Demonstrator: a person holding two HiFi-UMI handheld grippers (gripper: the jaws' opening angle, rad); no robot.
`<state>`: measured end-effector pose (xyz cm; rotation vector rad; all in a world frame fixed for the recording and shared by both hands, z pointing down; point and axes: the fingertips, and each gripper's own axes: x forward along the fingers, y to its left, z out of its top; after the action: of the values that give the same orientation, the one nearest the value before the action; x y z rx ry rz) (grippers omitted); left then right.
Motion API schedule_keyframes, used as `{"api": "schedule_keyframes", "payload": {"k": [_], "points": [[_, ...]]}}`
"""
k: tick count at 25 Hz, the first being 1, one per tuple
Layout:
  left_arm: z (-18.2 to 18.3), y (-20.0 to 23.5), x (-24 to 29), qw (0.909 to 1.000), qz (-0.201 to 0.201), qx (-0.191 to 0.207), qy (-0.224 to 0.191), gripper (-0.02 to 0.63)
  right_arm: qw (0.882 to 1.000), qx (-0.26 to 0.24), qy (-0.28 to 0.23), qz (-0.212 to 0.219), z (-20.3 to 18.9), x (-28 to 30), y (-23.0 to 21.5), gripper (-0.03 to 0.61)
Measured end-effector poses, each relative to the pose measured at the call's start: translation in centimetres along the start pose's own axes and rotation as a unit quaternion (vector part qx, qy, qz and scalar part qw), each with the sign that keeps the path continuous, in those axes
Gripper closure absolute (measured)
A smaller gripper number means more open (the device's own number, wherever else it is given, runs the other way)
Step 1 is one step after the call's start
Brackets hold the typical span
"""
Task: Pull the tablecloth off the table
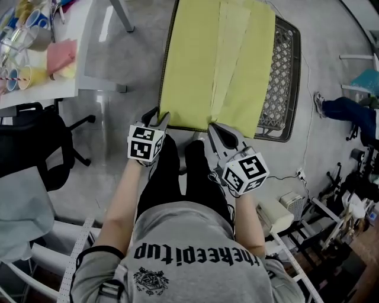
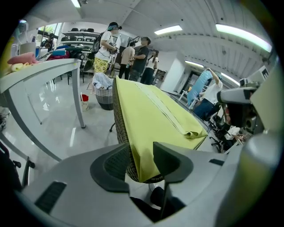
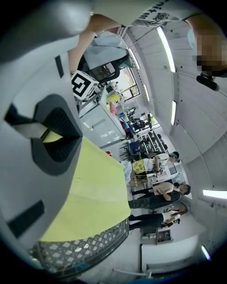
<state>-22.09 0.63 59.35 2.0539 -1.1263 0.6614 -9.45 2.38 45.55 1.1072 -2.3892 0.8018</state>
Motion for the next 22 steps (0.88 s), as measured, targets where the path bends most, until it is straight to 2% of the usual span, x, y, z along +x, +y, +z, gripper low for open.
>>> {"api": "schedule_keyframes", "payload": {"k": [5,10,14,18,22], "points": [[-0.4,0.1,0.7,0.9999,0.010,-0.003,0.012,0.439,1.000,0.004,-0.001,-0.006,-0.1,-0.1,-0.2,0.568],[-0.4,1.1,0.7,0.9989,0.037,-0.022,0.019,0.511,1.000,0.007,-0.002,-0.011,-0.3,-0.2,-0.4,0.568],[-0.2,0.7,0.8,0.9985,0.042,-0.006,0.036,0.589,1.000,0.007,-0.007,-0.013,-0.2,-0.7,-0.5,0.568],[0.4,-0.2,0.8,0.9983,0.047,0.001,0.035,0.595,1.000,0.007,-0.014,-0.015,0.2,-1.4,-1.1,0.568],[1.9,-1.7,0.3,0.9988,0.041,0.023,0.013,0.595,1.000,0.006,-0.022,-0.015,0.5,-2.3,-1.9,0.568]]}}
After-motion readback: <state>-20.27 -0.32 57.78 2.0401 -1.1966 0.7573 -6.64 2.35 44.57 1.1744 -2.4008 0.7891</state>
